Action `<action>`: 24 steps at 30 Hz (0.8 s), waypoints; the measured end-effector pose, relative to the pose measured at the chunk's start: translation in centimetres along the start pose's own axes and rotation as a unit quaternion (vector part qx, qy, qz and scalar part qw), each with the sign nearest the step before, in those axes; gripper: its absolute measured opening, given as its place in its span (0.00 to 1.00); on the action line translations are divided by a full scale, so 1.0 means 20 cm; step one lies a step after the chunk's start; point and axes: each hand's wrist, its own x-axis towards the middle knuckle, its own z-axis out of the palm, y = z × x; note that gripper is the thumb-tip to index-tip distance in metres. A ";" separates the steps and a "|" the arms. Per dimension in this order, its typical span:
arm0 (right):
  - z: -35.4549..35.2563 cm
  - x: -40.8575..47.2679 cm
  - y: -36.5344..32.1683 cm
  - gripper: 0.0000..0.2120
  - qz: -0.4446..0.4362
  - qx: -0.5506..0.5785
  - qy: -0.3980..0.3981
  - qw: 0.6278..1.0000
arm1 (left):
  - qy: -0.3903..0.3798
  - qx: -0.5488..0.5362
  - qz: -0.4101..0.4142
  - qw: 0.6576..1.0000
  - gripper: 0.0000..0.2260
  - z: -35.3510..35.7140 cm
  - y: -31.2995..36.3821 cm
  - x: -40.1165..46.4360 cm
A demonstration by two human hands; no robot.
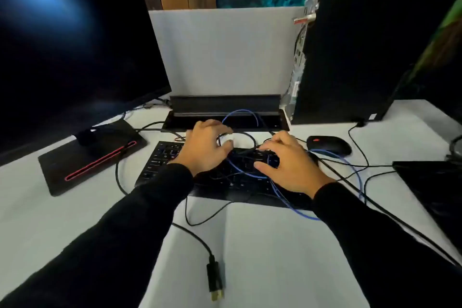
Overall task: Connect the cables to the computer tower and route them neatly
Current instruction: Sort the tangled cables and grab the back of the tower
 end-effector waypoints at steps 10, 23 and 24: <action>-0.07 0.07 0.05 0.19 -0.021 0.025 -0.049 0.998 | -0.003 -0.067 0.025 0.997 0.16 0.14 -0.08 0.02; -0.24 -0.14 0.09 0.08 -0.027 0.041 0.036 0.998 | 0.176 -0.143 -0.007 0.974 0.07 0.04 0.02 -0.37; -0.23 -0.19 0.11 0.08 -0.026 0.037 0.043 0.998 | 0.170 -0.140 0.005 0.975 0.06 0.04 0.04 -0.39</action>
